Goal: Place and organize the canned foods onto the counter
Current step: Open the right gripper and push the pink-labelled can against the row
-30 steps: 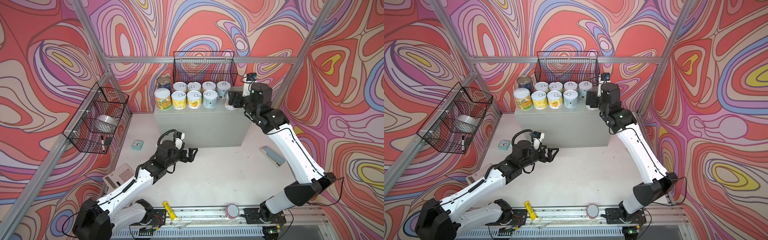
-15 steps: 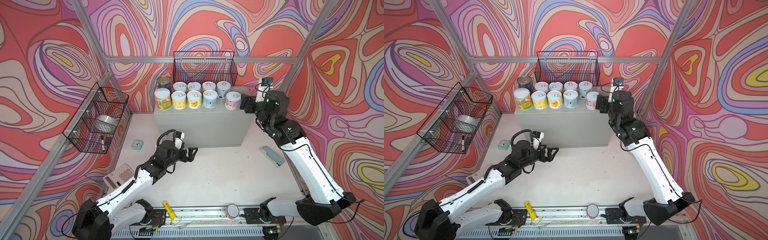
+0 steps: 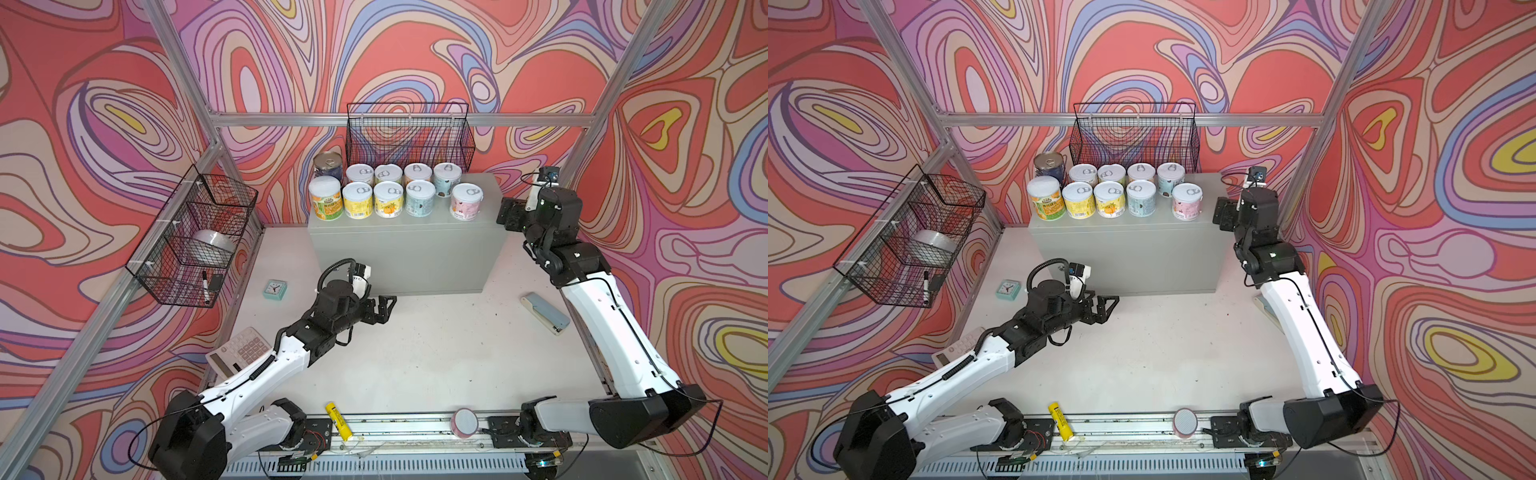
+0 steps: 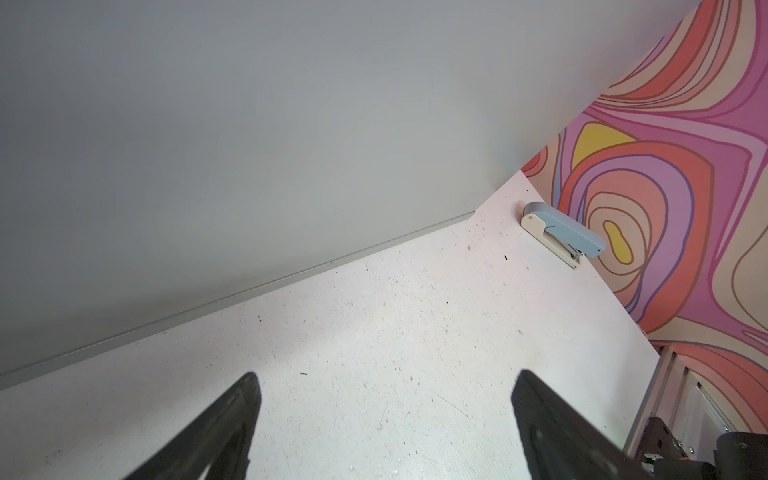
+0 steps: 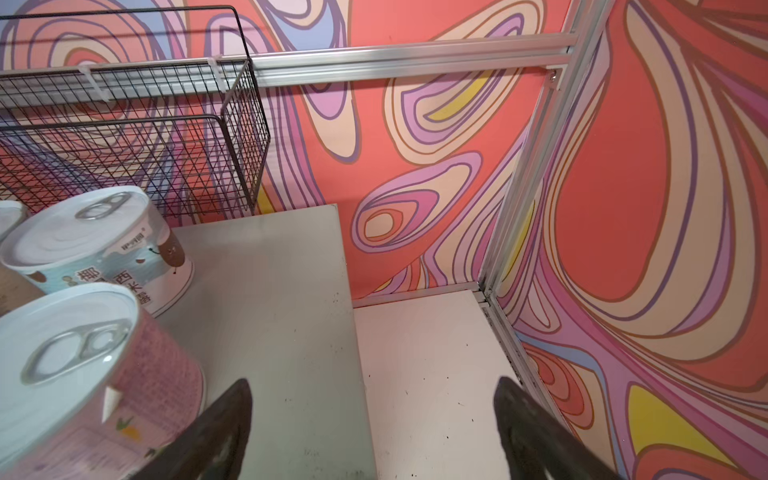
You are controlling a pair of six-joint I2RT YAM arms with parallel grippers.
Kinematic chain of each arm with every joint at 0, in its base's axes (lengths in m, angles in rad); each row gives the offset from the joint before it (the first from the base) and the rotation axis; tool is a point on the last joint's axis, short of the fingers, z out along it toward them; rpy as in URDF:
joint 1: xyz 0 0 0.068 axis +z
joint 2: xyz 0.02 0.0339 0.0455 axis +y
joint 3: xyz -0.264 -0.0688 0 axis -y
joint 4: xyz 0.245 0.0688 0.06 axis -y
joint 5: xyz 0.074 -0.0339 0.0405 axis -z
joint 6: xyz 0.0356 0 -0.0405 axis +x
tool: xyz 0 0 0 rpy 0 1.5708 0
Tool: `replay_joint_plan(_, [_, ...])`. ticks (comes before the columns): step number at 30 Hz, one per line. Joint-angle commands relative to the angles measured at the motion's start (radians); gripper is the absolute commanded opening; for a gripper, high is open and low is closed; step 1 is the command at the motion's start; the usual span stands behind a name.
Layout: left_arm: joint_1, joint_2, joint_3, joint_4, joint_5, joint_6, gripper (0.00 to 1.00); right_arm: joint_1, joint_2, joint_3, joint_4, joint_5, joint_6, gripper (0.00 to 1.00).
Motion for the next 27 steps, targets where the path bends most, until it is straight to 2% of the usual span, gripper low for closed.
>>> replay_joint_plan(1, [0.007,0.001,0.017,0.011,0.007,0.01,0.96,-0.004,0.011,-0.023,0.064,-0.06,0.012,0.93])
replay_joint_plan(27, [0.007,0.018,0.008,0.009,-0.006,0.002,0.96,-0.002,0.104,-0.03,0.152,-0.264,0.068,0.9])
